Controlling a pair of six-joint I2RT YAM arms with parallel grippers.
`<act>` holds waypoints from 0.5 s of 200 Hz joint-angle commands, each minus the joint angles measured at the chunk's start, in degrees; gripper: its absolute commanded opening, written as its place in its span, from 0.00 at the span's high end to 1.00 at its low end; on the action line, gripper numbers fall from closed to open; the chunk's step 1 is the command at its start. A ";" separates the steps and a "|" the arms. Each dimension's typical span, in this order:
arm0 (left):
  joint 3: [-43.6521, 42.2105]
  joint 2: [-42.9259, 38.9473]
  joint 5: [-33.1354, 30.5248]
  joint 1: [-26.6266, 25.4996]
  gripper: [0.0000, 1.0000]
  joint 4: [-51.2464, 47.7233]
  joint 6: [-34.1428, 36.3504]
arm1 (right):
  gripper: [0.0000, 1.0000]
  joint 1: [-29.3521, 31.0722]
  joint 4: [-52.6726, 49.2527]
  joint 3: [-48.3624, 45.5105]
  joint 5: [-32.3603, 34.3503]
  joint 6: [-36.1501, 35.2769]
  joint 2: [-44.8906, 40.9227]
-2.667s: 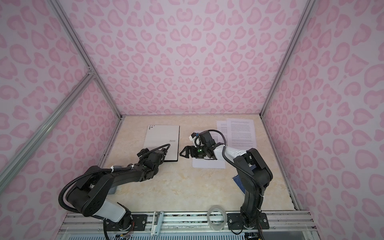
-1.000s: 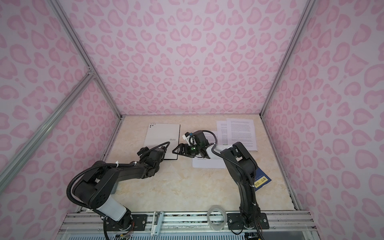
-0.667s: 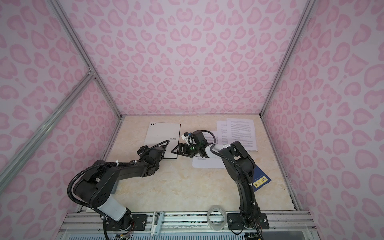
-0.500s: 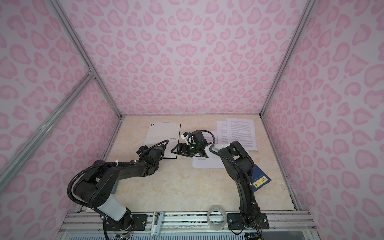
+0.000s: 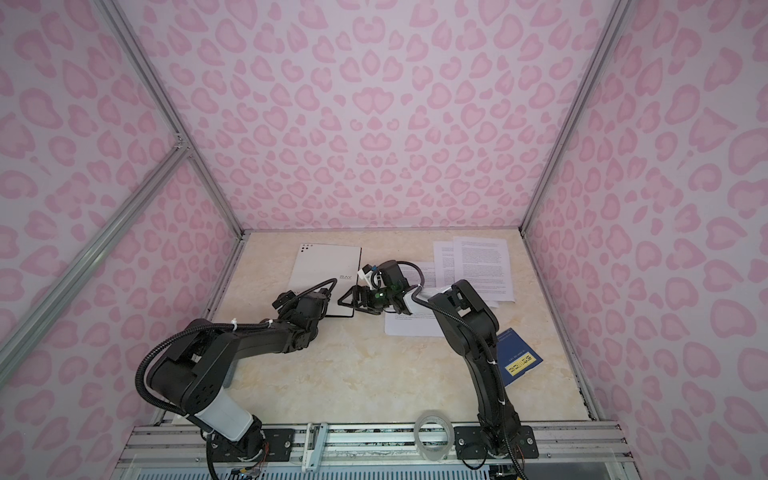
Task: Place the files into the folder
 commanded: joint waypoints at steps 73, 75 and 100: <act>1.18 -0.23 0.06 0.43 0.03 0.35 -2.16 | 0.00 0.04 10.04 1.40 -3.18 7.10 4.22; 1.21 -0.24 0.10 0.44 0.03 0.26 -2.24 | 0.00 0.06 10.39 1.48 -3.25 7.35 4.29; 1.34 -0.24 0.51 0.43 0.03 -0.57 -2.91 | 0.00 -0.10 15.63 1.28 -4.07 10.99 5.17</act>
